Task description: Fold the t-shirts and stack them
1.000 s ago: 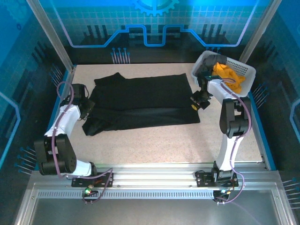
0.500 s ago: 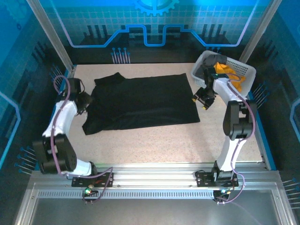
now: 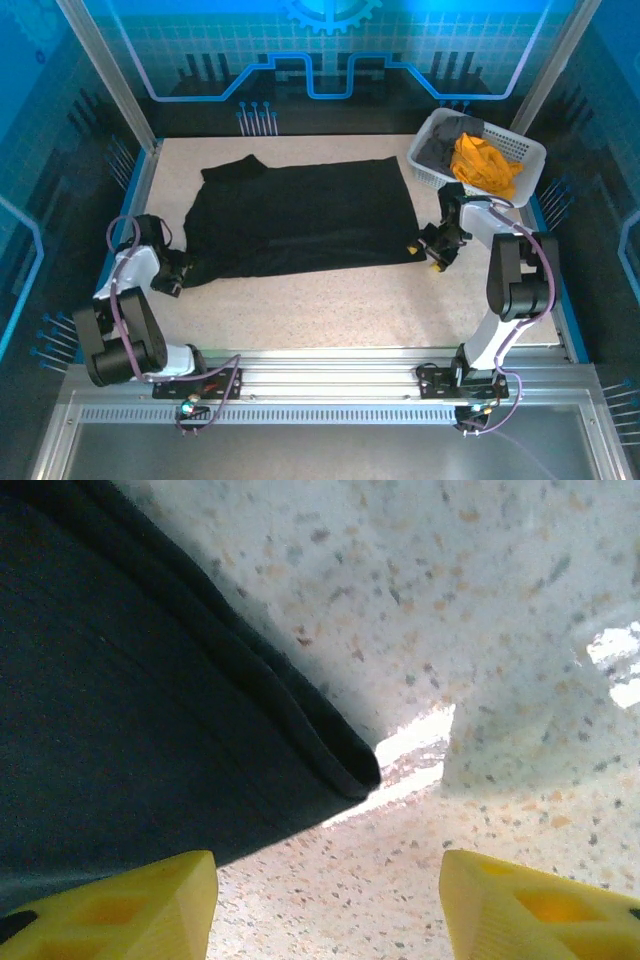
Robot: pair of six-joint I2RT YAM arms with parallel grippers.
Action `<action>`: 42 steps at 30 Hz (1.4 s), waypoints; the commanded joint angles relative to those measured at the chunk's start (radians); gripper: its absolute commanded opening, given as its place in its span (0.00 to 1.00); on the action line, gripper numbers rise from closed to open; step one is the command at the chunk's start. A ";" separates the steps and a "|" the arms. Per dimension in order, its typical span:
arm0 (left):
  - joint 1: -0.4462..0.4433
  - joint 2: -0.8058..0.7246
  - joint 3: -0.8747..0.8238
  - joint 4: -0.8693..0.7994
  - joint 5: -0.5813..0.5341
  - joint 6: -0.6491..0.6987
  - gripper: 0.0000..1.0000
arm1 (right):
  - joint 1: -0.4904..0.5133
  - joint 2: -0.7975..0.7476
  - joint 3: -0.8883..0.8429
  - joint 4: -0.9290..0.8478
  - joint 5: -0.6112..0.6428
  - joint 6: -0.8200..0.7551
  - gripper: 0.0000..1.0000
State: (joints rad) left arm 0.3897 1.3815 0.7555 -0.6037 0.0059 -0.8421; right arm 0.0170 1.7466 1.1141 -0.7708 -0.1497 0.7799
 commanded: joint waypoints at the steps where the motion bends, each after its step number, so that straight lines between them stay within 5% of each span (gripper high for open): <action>1: 0.008 0.032 -0.023 0.038 0.061 -0.033 0.60 | -0.019 0.034 0.004 0.026 -0.043 -0.025 0.60; 7: 0.009 0.138 0.019 0.067 0.054 -0.013 0.51 | -0.019 0.074 0.013 0.037 -0.039 -0.004 0.56; 11: 0.015 0.187 0.065 0.079 0.030 0.014 0.32 | -0.018 0.124 0.049 0.044 -0.028 0.006 0.48; 13: 0.024 0.214 0.096 0.069 0.034 0.017 0.17 | -0.016 0.151 0.071 0.045 -0.025 0.014 0.37; 16: 0.025 0.235 0.130 0.058 0.017 0.041 0.00 | -0.007 0.182 0.109 0.026 -0.004 0.026 0.08; 17: 0.026 0.233 0.138 0.051 0.005 0.040 0.00 | -0.003 0.184 0.124 0.007 0.018 0.033 0.00; 28: 0.008 0.091 0.087 -0.028 0.009 0.006 0.00 | -0.024 0.028 0.057 -0.129 0.211 0.054 0.00; 42: -0.216 -0.267 -0.220 -0.137 0.013 -0.421 0.03 | -0.154 -0.147 -0.152 -0.181 0.292 0.078 0.00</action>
State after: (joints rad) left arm 0.1860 1.1793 0.5858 -0.6769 0.0319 -1.1225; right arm -0.1097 1.6371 0.9947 -0.9077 0.0971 0.8455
